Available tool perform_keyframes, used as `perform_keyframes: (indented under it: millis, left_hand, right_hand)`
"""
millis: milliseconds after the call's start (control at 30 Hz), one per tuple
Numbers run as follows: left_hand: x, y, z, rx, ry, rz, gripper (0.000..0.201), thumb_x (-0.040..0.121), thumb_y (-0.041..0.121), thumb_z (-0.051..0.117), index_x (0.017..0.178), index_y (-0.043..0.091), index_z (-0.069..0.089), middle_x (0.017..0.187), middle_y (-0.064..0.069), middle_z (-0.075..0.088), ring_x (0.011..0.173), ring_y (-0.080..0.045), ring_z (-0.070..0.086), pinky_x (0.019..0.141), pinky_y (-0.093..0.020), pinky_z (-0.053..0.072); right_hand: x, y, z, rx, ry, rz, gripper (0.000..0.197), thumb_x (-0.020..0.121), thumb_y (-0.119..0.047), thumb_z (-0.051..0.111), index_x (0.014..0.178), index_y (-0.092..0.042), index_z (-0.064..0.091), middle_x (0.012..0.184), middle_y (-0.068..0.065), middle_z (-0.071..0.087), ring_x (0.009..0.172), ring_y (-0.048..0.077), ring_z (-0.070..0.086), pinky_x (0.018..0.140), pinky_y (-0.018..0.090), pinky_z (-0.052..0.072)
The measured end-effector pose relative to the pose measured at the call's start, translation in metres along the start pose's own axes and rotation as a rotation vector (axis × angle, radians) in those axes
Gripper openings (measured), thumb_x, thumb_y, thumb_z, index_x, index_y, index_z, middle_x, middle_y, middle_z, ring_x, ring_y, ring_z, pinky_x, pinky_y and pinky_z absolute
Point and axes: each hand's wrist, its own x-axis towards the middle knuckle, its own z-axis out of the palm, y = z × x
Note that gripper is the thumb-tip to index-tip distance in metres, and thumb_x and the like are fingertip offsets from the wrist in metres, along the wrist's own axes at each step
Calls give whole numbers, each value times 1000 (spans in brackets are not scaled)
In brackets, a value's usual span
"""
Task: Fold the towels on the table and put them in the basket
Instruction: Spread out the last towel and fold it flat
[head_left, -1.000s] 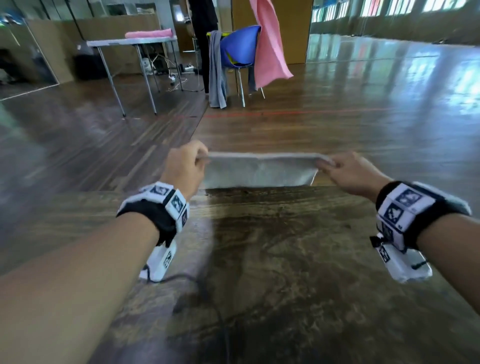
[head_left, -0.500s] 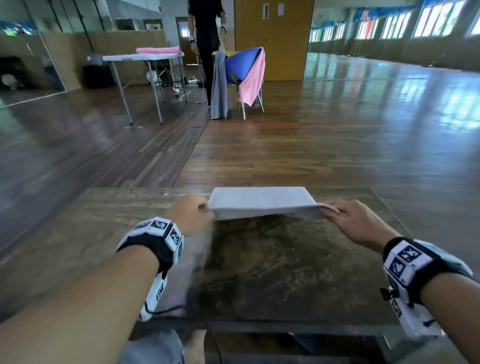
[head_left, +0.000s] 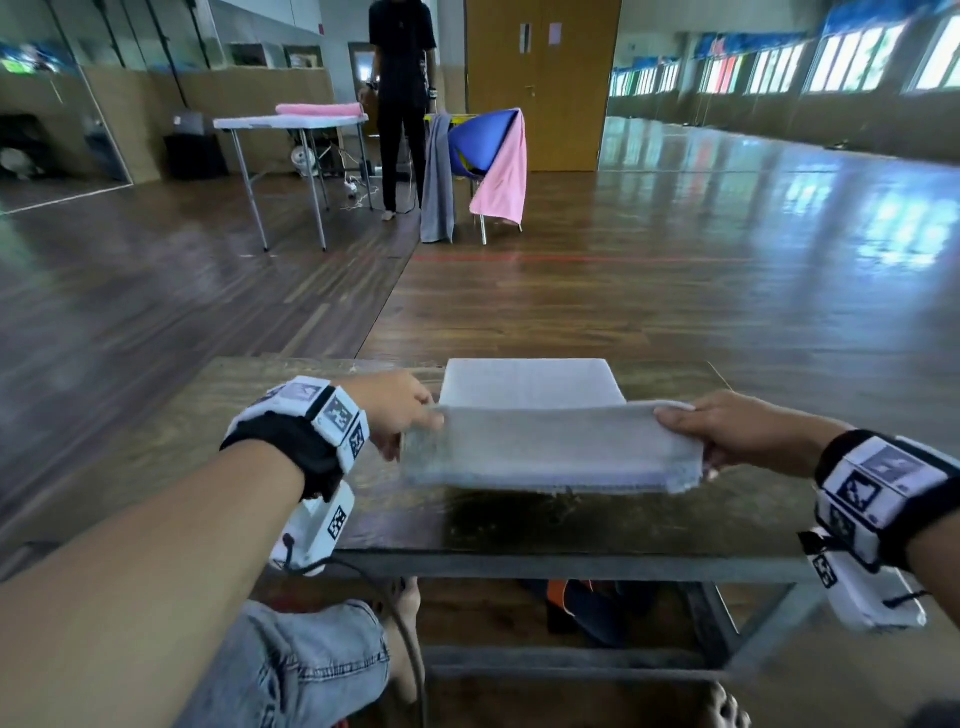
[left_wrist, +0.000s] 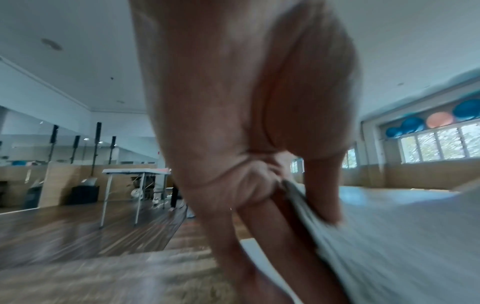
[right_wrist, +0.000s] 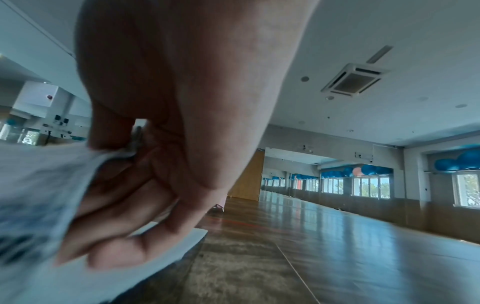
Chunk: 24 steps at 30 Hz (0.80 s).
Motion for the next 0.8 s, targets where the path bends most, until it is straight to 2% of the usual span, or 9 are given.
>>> perform_keyframes:
  millis: [100,233,333,400,500,567,633,700,800]
  left_hand:
    - [-14,0,-1,-182,-259,-79,19,99,21,60,91,3,62,87,-20,66,68,-29,65,69,-38,59]
    - [-20,0,0,-241,-359,-51,21,97,23,62,99,3,67,87,-11,69,74,-24,66,65,-31,58]
    - [-14,-2,1,-278,-426,-26,23,96,26,64,99,5,68,82,-5,70,69,-18,66,62,-28,56]
    - [-3,-4,3,-287,-374,-15,29,95,27,65,102,0,68,87,-8,72,74,-20,69,65,-30,57]
    - [27,-9,8,-275,-106,-3,31,94,28,67,101,-3,69,93,-15,72,80,-25,70,69,-34,59]
    - [51,-15,12,-258,113,8,27,93,29,68,89,2,70,86,-13,72,71,-21,69,59,-26,57]
    - [76,-20,15,-237,303,7,25,92,32,69,83,9,69,80,-9,71,62,-16,63,47,-21,47]
    - [104,-26,18,-212,432,0,26,90,35,71,88,9,69,81,-10,70,62,-16,59,52,-24,41]
    - [144,-30,17,-172,532,-12,26,89,36,72,86,12,64,75,0,63,63,-13,54,51,-26,34]
  right_hand:
    - [-16,-1,-11,-33,-267,127,53,87,-51,60,79,-2,76,74,19,72,58,22,66,61,29,56]
    - [-16,3,-20,-66,-500,193,50,96,-50,59,84,-6,80,81,19,74,65,23,70,64,30,57]
    - [-9,7,-22,-41,-551,185,40,97,-47,62,94,-12,80,83,15,75,67,22,71,62,30,57]
    - [1,10,-19,-46,-478,134,35,93,-50,62,100,-20,80,83,11,74,68,21,70,61,29,56]
    - [26,17,-12,-59,-199,-19,29,95,-50,59,101,-29,79,81,6,73,68,17,66,59,28,52]
    - [49,22,-8,-35,18,-98,24,98,-41,61,95,-26,79,78,8,72,63,15,63,53,27,50]
    - [76,25,-5,-42,204,-142,23,98,-34,64,87,-17,76,81,14,74,60,14,63,47,24,50]
    - [103,25,-3,-120,337,-156,22,96,-30,67,79,-17,71,81,15,73,57,13,60,43,19,47]
    - [147,25,-4,-208,394,-129,21,96,-26,68,79,-15,69,70,10,67,47,11,59,39,21,44]
